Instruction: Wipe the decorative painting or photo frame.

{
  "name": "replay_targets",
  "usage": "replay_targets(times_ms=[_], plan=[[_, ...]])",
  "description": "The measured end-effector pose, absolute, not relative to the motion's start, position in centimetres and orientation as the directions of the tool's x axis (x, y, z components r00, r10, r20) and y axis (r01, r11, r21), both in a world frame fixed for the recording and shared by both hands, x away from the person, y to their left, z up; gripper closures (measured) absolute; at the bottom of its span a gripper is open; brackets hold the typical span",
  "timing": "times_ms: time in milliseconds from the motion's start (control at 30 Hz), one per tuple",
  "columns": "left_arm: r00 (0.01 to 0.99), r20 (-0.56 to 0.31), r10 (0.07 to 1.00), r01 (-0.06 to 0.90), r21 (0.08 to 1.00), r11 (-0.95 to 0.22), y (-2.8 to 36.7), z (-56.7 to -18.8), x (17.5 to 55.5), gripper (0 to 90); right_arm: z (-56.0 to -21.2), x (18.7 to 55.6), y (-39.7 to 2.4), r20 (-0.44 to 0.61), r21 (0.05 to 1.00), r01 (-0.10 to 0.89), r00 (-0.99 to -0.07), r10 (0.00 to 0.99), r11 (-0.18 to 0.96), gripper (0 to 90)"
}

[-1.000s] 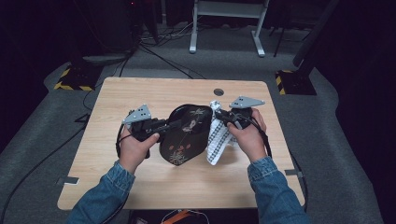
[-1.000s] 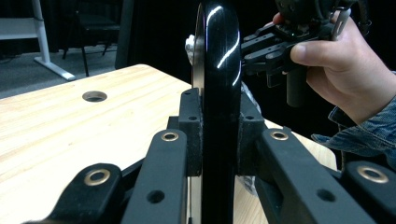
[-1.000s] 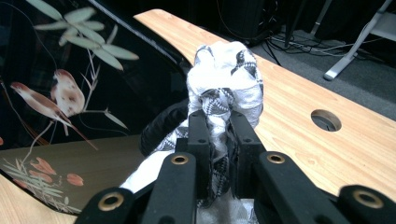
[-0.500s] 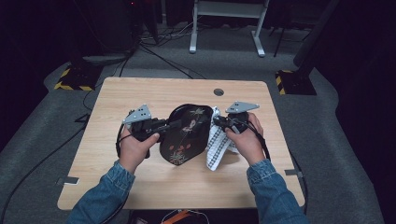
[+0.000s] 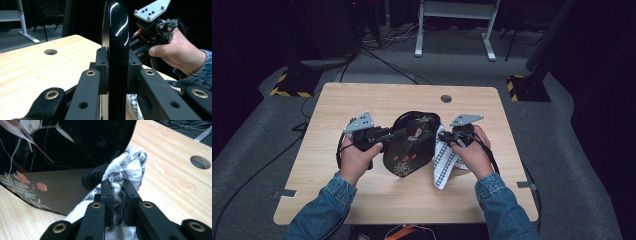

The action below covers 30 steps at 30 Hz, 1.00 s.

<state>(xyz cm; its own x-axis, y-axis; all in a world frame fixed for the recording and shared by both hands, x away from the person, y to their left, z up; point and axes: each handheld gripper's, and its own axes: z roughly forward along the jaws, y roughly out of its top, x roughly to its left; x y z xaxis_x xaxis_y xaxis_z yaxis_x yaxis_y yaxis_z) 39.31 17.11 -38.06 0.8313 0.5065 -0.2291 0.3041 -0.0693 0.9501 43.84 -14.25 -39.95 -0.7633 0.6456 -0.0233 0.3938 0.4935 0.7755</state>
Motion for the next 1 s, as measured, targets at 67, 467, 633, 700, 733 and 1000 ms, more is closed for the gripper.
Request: replay_targets(times_ms=[67,467,633,700,733,1000], plan=[[0.831,-0.229,0.506,0.304,0.950,-0.069,17.1,-38.1,39.3,77.8,-40.1,43.9,-14.2,-0.020,0.772,0.399,-0.764,0.645,0.496,81.7],[0.831,-0.230,0.507,0.302,0.951,-0.063,17.0,-38.1,39.3,78.0,-42.4,43.6,-14.4,0.001,0.737,0.436,-0.764,0.645,0.516,81.6],[0.830,-0.230,0.508,0.302,0.951,-0.063,17.0,-38.1,39.3,78.0,-43.2,43.8,-14.6,0.018,0.724,0.455,-0.764,0.645,0.519,81.7],[0.830,-0.230,0.508,0.302,0.951,-0.063,17.0,-38.1,39.3,78.0,-43.6,43.7,-14.6,0.021,0.715,0.463,-0.763,0.646,0.524,81.6],[0.830,-0.229,0.508,0.301,0.951,-0.063,17.0,-38.1,39.3,78.0,-44.0,43.7,-14.5,0.019,0.707,0.466,-0.764,0.645,0.531,81.6],[0.830,-0.233,0.507,0.305,0.950,-0.062,17.0,-38.2,39.3,78.0,-45.3,43.6,-14.3,0.037,0.678,0.489,-0.769,0.638,0.550,81.6]])
